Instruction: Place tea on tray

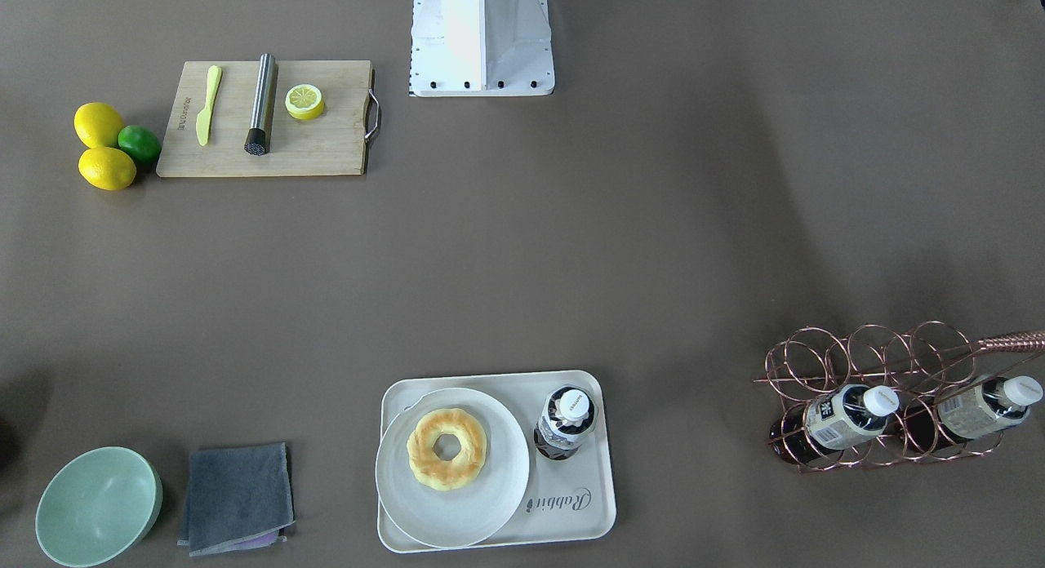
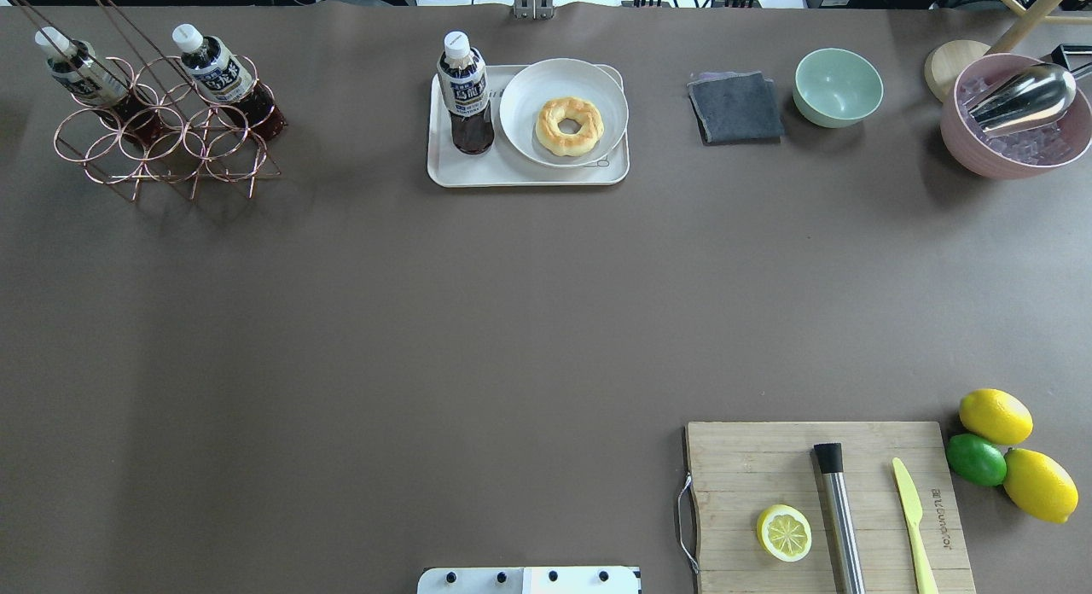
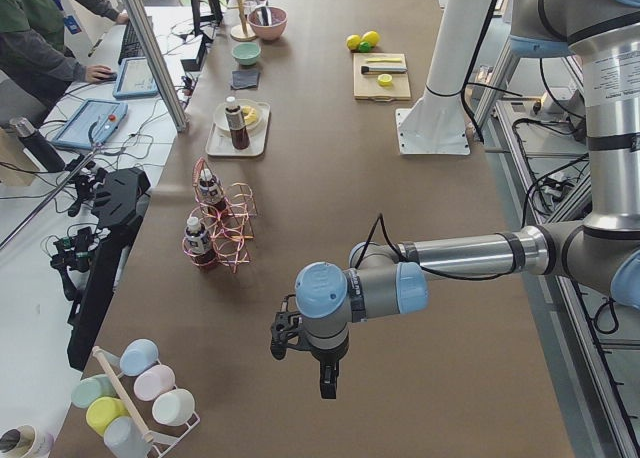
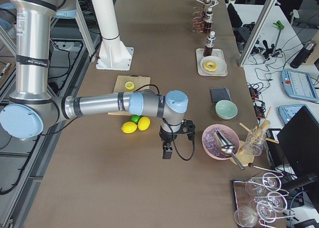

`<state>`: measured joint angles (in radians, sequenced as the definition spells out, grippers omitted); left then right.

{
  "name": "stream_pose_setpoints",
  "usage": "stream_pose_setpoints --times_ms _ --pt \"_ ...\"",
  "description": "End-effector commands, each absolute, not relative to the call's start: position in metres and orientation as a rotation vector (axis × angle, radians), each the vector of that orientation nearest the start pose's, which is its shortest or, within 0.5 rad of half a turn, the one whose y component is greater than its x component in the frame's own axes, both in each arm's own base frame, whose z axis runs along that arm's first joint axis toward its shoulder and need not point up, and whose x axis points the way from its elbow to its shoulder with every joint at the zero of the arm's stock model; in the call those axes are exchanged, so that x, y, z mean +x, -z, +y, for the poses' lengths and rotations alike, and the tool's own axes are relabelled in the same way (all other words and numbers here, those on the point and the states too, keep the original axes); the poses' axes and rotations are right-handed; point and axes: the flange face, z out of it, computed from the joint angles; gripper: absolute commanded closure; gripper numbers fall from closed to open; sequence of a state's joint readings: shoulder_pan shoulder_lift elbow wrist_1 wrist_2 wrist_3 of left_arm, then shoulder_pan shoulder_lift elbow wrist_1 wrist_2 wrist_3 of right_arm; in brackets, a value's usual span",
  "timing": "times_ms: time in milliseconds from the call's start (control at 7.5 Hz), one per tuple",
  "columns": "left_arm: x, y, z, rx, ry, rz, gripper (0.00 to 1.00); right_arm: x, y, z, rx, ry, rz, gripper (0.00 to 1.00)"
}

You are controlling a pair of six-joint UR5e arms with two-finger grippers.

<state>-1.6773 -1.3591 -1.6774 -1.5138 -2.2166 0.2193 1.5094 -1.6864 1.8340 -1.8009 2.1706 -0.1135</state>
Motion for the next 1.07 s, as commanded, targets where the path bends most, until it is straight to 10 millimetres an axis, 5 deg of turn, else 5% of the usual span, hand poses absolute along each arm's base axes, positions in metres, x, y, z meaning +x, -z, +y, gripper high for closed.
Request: stream_pose_setpoints --times_ms 0,933 --pt "-0.1134 -0.7150 -0.3740 -0.053 -0.056 0.663 0.02 0.0500 -0.6179 -0.4352 -0.065 0.146 -0.600 0.00" --pt "-0.1134 -0.7198 -0.3775 -0.064 -0.048 0.661 0.02 0.0443 -0.6150 -0.4416 -0.044 0.169 -0.598 0.00"
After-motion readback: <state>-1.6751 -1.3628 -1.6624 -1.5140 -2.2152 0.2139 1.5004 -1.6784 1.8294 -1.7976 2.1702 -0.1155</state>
